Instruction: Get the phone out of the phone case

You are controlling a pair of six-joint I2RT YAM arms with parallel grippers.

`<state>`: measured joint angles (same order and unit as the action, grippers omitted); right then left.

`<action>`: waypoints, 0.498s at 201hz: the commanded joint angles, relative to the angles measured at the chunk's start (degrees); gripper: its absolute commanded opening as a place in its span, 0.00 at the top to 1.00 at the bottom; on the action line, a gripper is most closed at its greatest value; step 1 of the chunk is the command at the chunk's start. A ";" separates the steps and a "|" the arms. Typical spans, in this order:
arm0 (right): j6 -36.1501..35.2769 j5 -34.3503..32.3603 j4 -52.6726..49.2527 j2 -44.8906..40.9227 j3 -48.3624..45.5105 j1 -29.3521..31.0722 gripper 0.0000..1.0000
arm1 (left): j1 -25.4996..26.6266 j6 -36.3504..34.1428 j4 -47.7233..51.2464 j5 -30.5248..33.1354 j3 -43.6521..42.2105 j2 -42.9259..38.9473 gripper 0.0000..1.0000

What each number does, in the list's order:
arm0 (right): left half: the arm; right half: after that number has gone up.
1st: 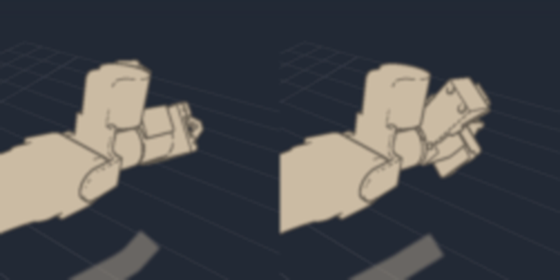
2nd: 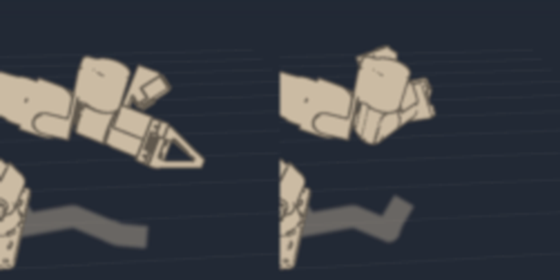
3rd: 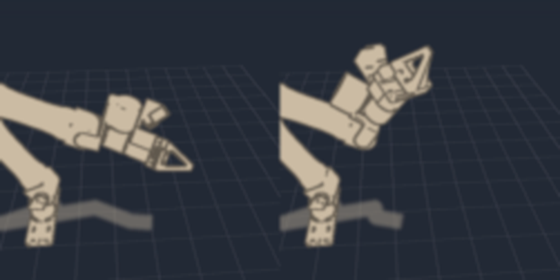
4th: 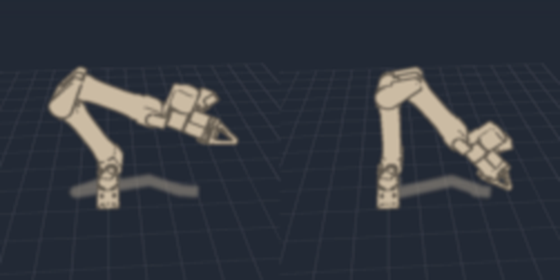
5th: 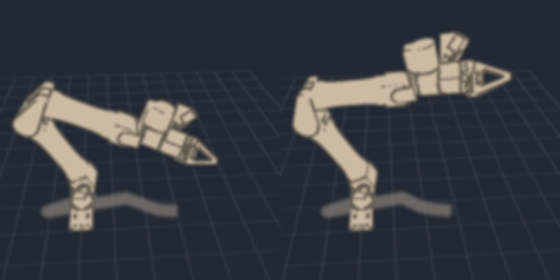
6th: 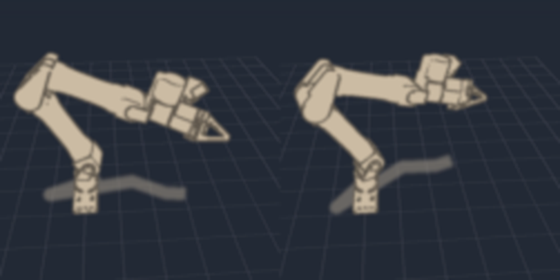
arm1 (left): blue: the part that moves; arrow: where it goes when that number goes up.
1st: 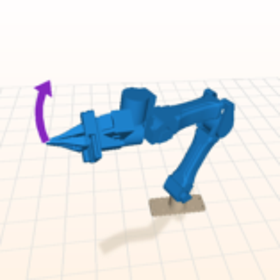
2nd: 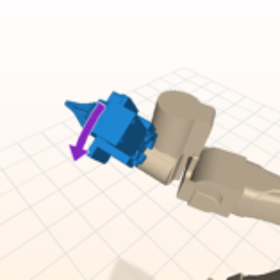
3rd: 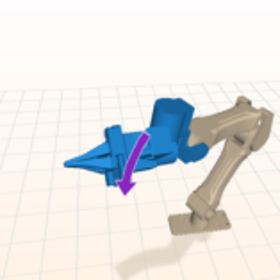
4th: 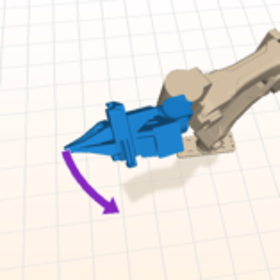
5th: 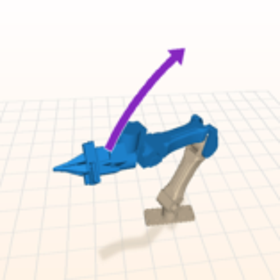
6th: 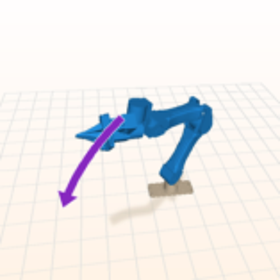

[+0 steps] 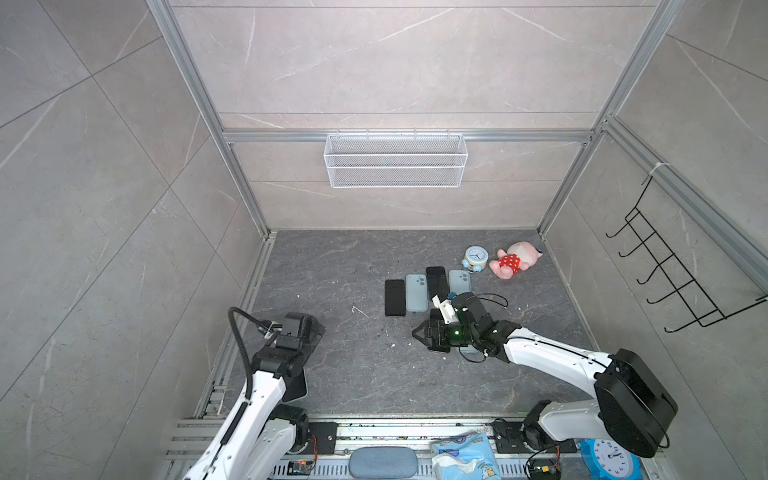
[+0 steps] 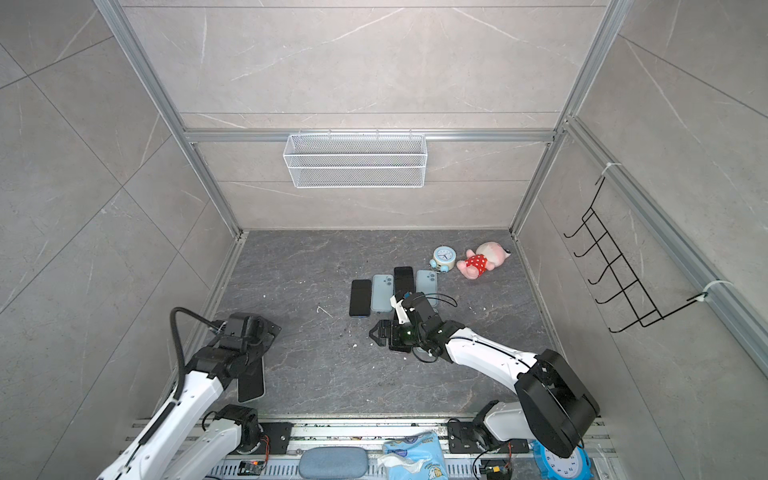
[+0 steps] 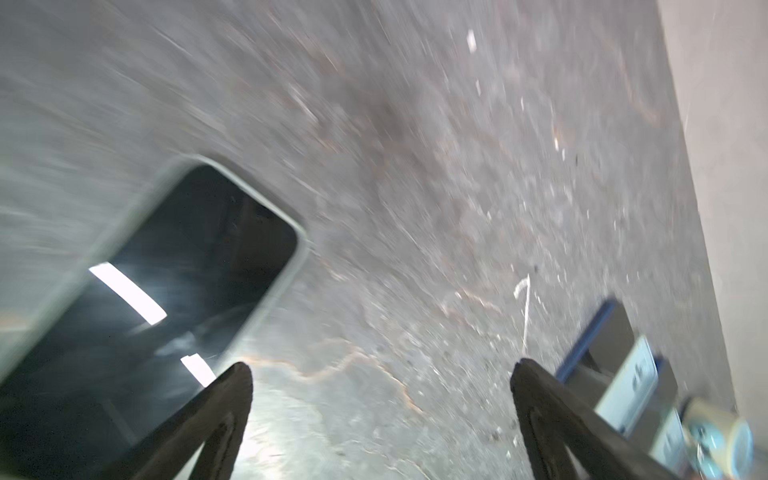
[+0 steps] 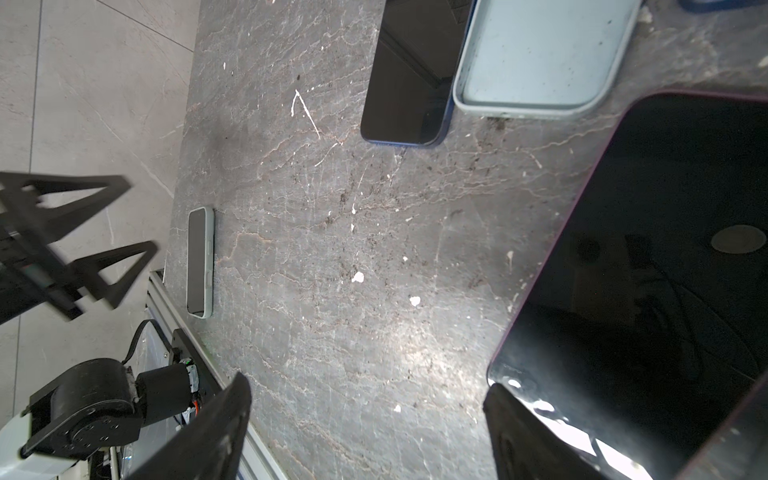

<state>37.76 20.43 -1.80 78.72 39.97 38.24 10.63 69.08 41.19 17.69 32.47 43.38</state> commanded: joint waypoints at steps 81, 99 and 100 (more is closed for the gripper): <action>0.17 0.24 0.39 -0.45 -0.92 0.30 0.11 | -20.32 -1.77 4.67 -3.92 -10.37 1.99 0.00; 0.20 0.14 0.36 -0.59 -0.94 0.29 0.11 | -20.48 -2.64 -1.09 -8.19 -12.29 3.15 0.00; 0.21 0.14 0.38 -0.54 -0.94 0.27 0.11 | -20.48 -2.72 -1.63 -8.59 -12.40 3.22 0.00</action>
<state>37.95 20.99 -0.38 79.55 39.94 38.24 -9.30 68.75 47.29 15.64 21.67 45.30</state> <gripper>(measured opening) 0.887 0.995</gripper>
